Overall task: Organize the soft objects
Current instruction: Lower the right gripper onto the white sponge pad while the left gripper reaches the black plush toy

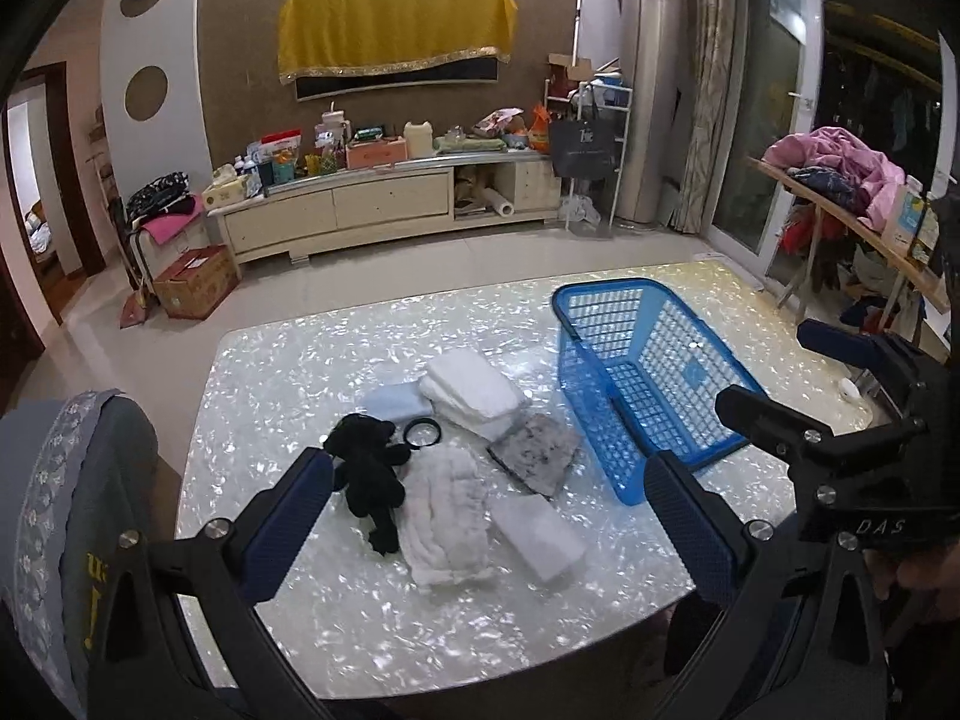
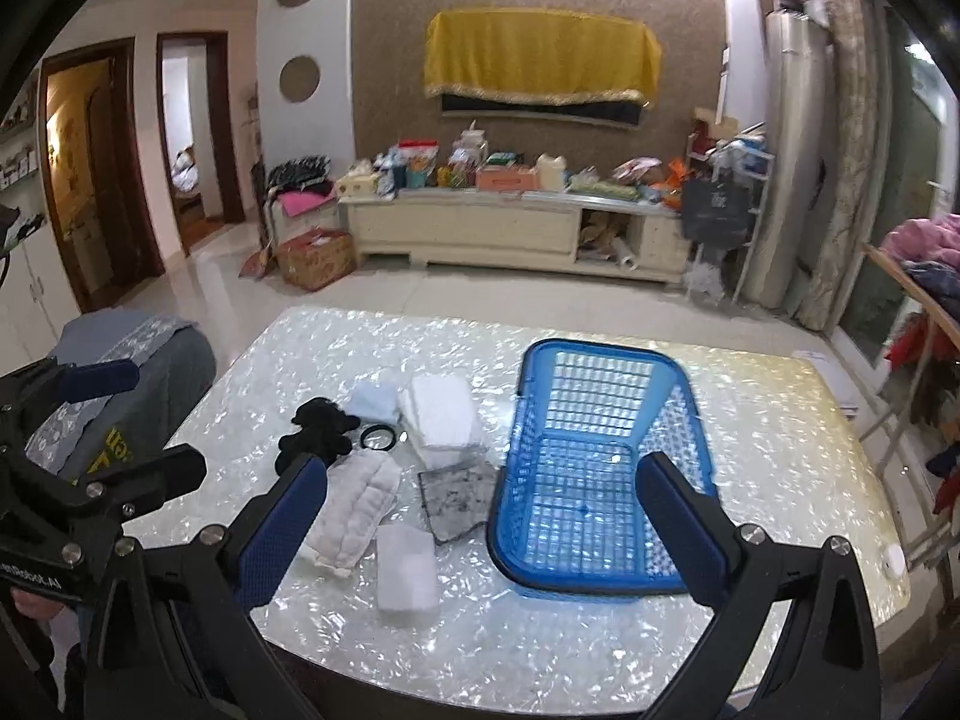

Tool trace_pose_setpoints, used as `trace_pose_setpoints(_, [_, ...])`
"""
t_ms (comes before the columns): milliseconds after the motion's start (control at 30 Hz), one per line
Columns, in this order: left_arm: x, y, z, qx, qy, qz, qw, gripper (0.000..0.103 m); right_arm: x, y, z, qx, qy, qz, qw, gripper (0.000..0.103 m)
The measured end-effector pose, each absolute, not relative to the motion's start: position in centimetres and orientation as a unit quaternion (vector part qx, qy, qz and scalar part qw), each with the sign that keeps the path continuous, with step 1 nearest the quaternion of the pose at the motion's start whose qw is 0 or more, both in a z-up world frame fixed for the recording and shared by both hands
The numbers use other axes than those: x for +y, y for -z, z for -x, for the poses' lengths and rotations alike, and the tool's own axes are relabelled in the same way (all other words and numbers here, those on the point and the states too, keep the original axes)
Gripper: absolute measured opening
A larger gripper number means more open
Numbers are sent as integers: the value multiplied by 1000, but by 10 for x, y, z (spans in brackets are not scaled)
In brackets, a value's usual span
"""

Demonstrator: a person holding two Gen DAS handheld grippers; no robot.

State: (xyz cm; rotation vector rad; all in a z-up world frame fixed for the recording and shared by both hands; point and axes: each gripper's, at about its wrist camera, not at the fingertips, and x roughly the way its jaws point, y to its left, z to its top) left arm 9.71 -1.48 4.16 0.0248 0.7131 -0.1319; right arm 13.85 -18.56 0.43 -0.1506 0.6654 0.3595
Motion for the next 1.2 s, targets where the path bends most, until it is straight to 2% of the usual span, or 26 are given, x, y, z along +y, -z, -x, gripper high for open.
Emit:
trace_pose_setpoints(200, [6,-37,-128,377,52,-13,925,103,-159,5,-159,352,-210,98,907,103])
trace_pose_setpoints(467, [50,-10,-152,423,39,19,905,103,-127,39,-179,427,-254,115,860,103])
trace_pose_setpoints(800, [94,52,-171,479,17,34,877,103,-108,78,-184,513,-272,135,803,103])
trace_pose_setpoints(900, [97,70,-172,495,16,35,868,103,-102,84,-184,530,-275,144,789,97])
trace_pose_setpoints(1200, [101,112,-181,531,28,45,846,103,-99,117,-190,570,-233,172,769,97])
